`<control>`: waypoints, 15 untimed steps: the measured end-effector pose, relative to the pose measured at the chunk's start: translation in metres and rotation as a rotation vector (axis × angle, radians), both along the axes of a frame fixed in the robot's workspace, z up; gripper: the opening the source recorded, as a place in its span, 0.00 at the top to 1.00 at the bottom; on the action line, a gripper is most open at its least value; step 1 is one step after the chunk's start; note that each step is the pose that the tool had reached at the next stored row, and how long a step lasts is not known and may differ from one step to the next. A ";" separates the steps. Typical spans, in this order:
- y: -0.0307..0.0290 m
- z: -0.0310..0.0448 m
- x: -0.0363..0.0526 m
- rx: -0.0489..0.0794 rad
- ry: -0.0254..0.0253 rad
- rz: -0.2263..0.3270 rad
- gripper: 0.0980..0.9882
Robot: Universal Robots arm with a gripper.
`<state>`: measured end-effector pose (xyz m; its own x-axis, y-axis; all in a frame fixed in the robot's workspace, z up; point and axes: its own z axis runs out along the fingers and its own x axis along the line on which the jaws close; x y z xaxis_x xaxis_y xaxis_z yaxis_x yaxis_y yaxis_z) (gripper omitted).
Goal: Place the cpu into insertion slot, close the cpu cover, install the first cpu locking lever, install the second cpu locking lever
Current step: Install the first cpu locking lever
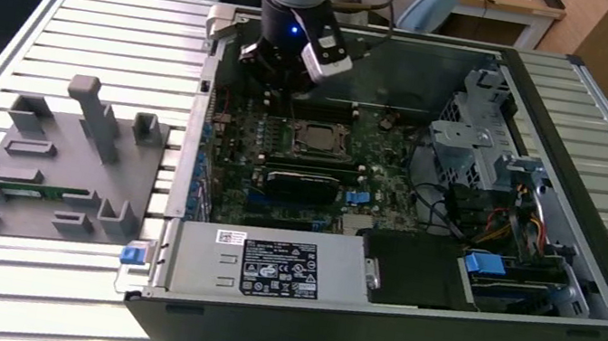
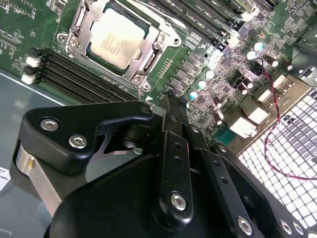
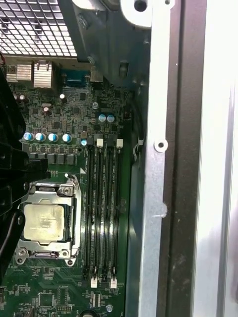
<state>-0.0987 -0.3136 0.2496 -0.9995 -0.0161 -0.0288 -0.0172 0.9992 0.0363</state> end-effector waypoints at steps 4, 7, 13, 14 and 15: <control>0.0003 0.0002 -0.0008 0.001 0.0001 0.000 0.97; 0.0023 0.0003 -0.0015 0.001 0.0000 0.000 0.97; 0.0123 0.0009 -0.0033 0.001 0.0000 0.000 0.97; 0.0135 0.0009 -0.0037 0.001 0.0000 0.000 0.97; 0.0143 0.0009 -0.0041 0.002 0.0000 0.000 0.97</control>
